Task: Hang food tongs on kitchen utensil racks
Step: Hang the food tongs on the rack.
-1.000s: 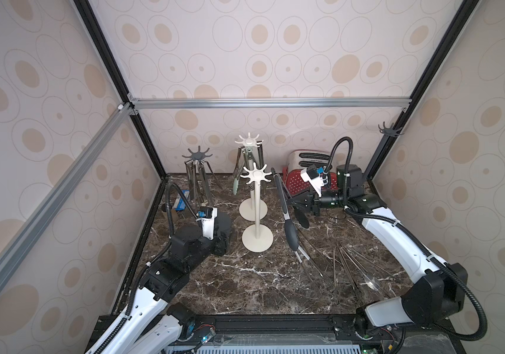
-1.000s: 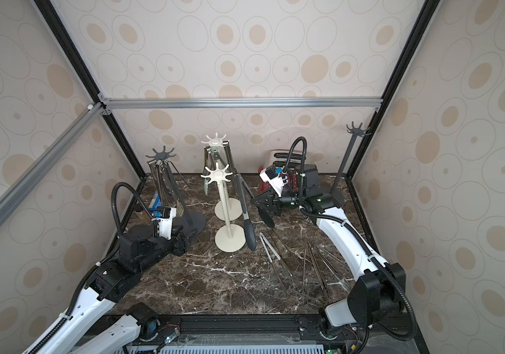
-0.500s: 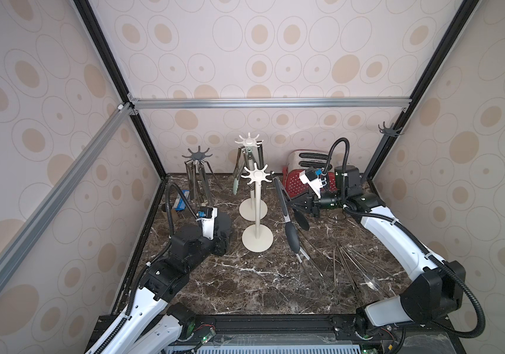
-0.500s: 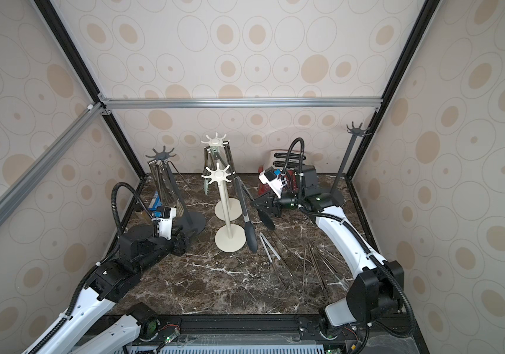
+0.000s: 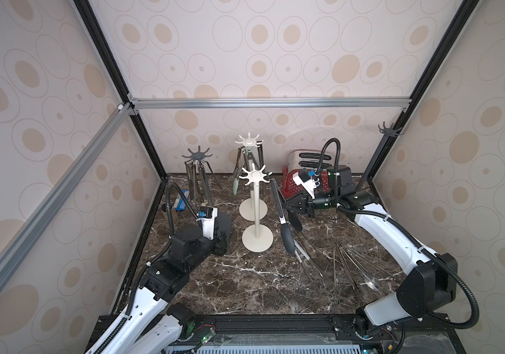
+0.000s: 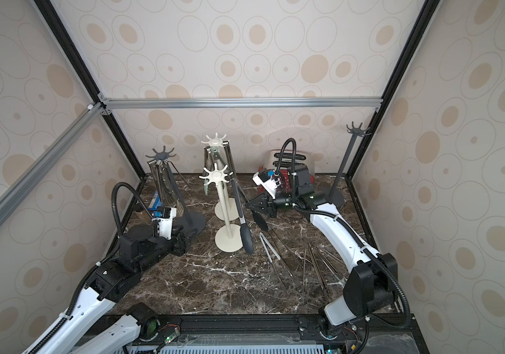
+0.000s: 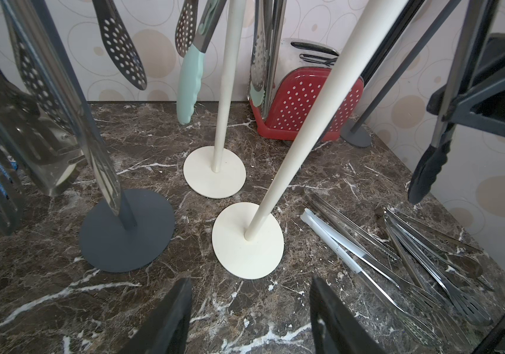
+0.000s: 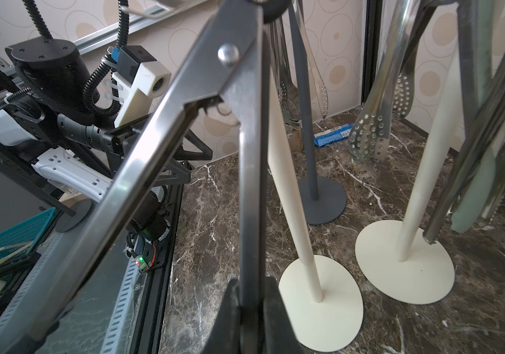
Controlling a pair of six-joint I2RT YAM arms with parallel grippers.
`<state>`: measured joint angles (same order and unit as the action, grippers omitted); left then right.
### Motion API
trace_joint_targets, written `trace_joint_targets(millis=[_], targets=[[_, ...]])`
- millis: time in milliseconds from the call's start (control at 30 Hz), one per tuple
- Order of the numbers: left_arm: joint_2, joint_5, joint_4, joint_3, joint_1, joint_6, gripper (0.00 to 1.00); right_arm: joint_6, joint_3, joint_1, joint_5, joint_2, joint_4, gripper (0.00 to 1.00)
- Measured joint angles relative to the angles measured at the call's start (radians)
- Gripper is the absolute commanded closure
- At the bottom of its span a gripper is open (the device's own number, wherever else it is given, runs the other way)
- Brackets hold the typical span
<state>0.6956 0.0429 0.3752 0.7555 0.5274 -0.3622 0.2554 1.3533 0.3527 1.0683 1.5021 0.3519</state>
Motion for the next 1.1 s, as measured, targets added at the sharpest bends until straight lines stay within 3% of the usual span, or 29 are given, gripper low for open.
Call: trace_joint_targets(millis=[200, 300, 833, 1100], targets=[[0.000, 0.000, 0.000, 0.000, 0.000, 0.000, 0.39, 0.003, -0.023, 0.002, -0.007, -0.001, -0.031, 1.00], [0.001, 0.000, 0.000, 0.000, 0.000, 0.000, 0.39, -0.001, -0.047, 0.003, -0.014, -0.001, -0.066, 0.92], [0.006, 0.000, 0.000, 0.000, 0.000, 0.000, 0.39, -0.070, -0.058, 0.010, -0.056, 0.006, -0.130, 0.80], [0.006, 0.000, -0.001, -0.003, 0.000, 0.000, 0.39, -0.079, -0.058, 0.018, -0.077, 0.013, -0.127, 0.79]])
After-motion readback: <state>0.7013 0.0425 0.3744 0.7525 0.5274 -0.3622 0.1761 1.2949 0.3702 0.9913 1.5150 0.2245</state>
